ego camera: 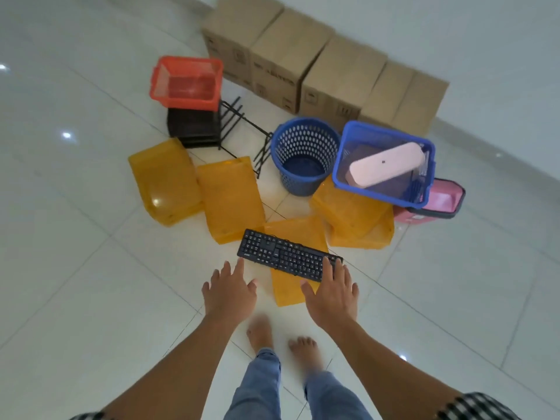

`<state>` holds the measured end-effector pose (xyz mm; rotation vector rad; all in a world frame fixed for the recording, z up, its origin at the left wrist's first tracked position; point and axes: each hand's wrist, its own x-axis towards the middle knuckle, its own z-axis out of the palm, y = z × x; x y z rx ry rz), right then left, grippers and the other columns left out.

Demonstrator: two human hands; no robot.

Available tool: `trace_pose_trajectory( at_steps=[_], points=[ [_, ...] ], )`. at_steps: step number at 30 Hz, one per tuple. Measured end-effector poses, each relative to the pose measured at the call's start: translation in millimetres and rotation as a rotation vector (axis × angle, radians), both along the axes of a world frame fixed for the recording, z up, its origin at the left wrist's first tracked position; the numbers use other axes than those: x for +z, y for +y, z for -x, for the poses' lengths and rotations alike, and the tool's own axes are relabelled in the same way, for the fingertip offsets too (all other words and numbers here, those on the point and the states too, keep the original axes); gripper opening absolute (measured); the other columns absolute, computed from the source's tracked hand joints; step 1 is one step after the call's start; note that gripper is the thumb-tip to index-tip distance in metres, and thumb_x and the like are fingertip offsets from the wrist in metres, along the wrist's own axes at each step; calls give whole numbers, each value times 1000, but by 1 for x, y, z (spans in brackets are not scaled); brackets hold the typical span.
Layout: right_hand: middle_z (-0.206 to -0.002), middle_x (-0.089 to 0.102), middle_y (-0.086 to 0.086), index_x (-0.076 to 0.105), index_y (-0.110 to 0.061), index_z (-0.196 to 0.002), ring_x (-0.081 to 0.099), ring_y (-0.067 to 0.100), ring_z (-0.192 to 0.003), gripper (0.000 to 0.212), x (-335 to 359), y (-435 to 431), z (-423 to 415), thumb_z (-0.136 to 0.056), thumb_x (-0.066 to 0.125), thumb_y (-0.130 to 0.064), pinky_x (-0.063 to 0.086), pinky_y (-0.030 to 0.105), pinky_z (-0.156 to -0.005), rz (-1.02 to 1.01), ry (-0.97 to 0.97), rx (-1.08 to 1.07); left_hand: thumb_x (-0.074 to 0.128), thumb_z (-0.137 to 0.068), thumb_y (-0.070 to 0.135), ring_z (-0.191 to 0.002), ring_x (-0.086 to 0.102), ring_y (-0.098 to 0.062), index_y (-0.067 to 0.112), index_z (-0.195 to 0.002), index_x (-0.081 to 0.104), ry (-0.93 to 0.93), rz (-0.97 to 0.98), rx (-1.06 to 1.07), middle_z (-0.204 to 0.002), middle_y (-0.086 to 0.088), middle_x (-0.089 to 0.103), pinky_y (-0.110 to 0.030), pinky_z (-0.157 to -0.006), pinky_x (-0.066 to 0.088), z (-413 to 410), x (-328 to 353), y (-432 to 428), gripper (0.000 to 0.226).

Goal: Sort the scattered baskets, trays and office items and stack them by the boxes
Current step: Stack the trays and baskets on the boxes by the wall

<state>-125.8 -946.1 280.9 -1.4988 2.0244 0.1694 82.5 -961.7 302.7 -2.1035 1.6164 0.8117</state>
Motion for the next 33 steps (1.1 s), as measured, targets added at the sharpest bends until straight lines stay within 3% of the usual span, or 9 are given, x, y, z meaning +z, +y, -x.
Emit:
trace_pose_trajectory(
  at_steps=[7, 19, 33],
  points=[
    [-169, 7, 8, 12, -24, -160, 4, 27, -156, 79, 50, 2, -27, -97, 30, -69, 10, 54, -123, 84, -33, 257, 24, -105, 54, -154, 7, -32, 30, -161, 3, -72, 16, 238, -169, -6, 4, -53, -123, 10, -8, 64, 67, 65],
    [-170, 1, 9, 11, -24, -161, 0, 28, -156, 80, 110, 32, -130, -98, 26, -71, 10, 58, -123, 177, -127, 774, 25, -104, 53, -154, 4, -33, 29, -161, 1, -148, 84, 766, -169, -8, 2, -54, -123, 7, -41, 110, 191, 67],
    [-170, -1, 7, 9, -26, -162, -4, 28, -156, 81, 134, 227, -248, -97, 25, -72, 5, 57, -123, 168, -211, 1262, 25, -105, 52, -155, 1, -33, 27, -161, -3, -216, 107, 1325, -169, -7, -1, -53, -123, 5, -66, 140, 433, 67]
  ],
)
